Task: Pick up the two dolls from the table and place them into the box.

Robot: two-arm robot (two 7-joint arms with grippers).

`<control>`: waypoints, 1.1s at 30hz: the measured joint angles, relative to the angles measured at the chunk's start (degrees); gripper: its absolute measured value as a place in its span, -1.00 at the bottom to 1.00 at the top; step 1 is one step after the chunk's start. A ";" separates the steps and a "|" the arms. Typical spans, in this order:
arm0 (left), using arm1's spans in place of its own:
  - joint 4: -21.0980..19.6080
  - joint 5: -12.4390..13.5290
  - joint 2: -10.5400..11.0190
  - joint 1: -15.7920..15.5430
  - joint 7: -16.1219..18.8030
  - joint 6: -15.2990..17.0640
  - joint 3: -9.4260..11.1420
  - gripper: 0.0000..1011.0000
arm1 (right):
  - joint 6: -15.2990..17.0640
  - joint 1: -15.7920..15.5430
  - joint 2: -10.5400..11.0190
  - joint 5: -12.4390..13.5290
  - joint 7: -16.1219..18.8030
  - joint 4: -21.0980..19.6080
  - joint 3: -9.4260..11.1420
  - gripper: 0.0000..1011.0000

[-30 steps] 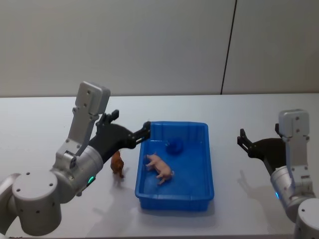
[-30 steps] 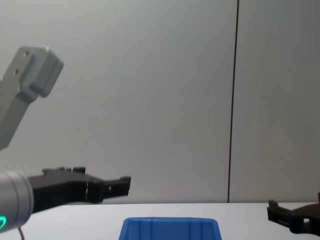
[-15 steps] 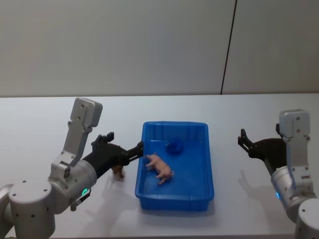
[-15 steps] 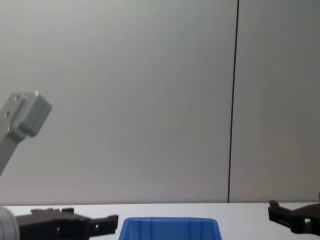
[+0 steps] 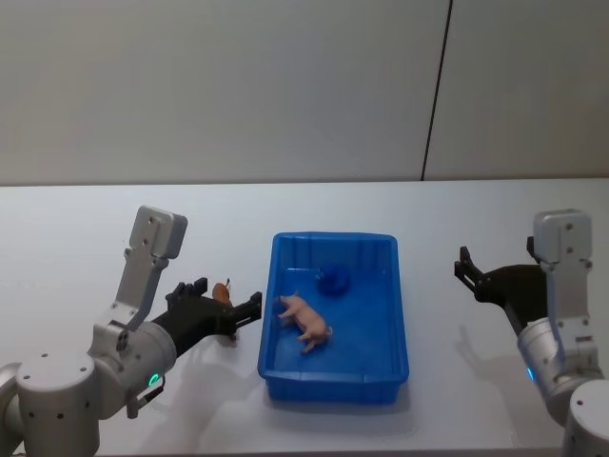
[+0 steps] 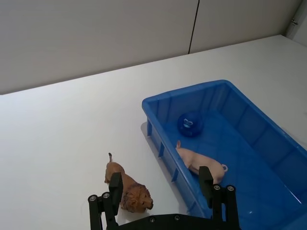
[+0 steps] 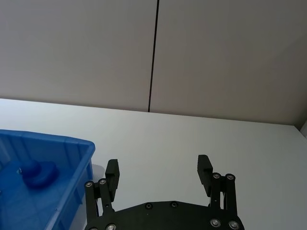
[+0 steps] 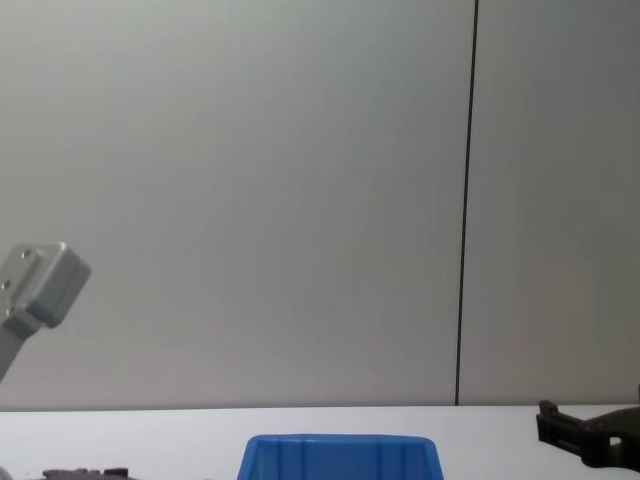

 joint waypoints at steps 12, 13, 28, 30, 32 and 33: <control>4.78 -0.37 -1.32 -1.55 -1.44 -0.21 -0.09 0.98 | 0.00 0.00 0.00 0.00 0.00 0.00 0.00 0.98; 5.21 -0.37 -1.44 -1.74 -1.53 -0.23 -0.11 0.98 | 0.00 0.00 0.00 0.00 0.00 0.00 0.00 0.98; 12.03 0.71 -3.65 -5.12 -3.56 -0.62 -0.14 0.98 | 0.00 0.00 0.00 0.00 0.01 0.00 0.00 0.98; 12.74 0.92 -3.85 -5.45 -3.76 -0.62 -0.14 0.98 | 0.00 0.00 0.00 0.00 0.01 0.00 0.00 0.98; 13.64 1.21 -4.13 -5.92 -3.99 -0.59 -0.14 0.98 | 0.00 0.00 0.00 0.00 0.01 0.00 0.00 0.98; 14.35 1.45 -4.34 -6.32 -4.17 -0.51 -0.13 0.98 | 0.00 0.00 0.00 0.00 0.01 0.00 0.00 0.98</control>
